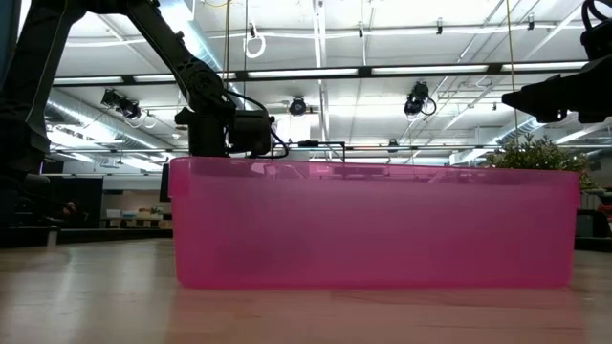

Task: Sort spring keychains
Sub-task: Put the bottom black spring keychain into the red bin

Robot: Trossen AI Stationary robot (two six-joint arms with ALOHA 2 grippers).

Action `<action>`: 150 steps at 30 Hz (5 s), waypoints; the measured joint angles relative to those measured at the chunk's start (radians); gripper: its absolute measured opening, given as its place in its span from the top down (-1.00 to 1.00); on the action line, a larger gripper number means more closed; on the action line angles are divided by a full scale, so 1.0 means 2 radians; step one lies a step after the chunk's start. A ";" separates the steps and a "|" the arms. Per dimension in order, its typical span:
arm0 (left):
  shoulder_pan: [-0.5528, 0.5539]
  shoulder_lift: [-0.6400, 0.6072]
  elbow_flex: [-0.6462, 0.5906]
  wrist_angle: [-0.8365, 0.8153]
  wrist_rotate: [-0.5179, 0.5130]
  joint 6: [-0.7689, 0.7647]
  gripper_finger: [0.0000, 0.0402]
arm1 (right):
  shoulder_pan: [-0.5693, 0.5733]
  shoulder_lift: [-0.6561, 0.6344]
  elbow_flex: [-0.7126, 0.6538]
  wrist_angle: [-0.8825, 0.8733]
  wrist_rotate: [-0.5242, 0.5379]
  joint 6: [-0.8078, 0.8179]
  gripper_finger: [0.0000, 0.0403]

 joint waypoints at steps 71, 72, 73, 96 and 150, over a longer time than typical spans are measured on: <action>-0.009 -0.002 0.001 -0.066 -0.006 0.028 0.95 | 0.000 0.000 0.000 0.000 0.000 0.000 -0.10; -0.009 -0.002 0.001 -0.066 -0.007 0.027 0.95 | 0.000 0.000 0.000 0.000 0.000 0.000 -0.10; -0.009 -0.002 0.001 -0.066 -0.007 0.027 0.95 | 0.000 0.000 0.000 0.000 0.000 0.000 -0.10; -0.008 -0.002 0.001 -0.066 -0.010 0.026 0.95 | 0.000 0.000 0.000 0.000 0.000 0.000 -0.10; -0.079 -0.217 0.009 -0.097 -0.091 0.035 0.97 | 0.000 0.000 0.000 0.000 0.000 0.000 -0.10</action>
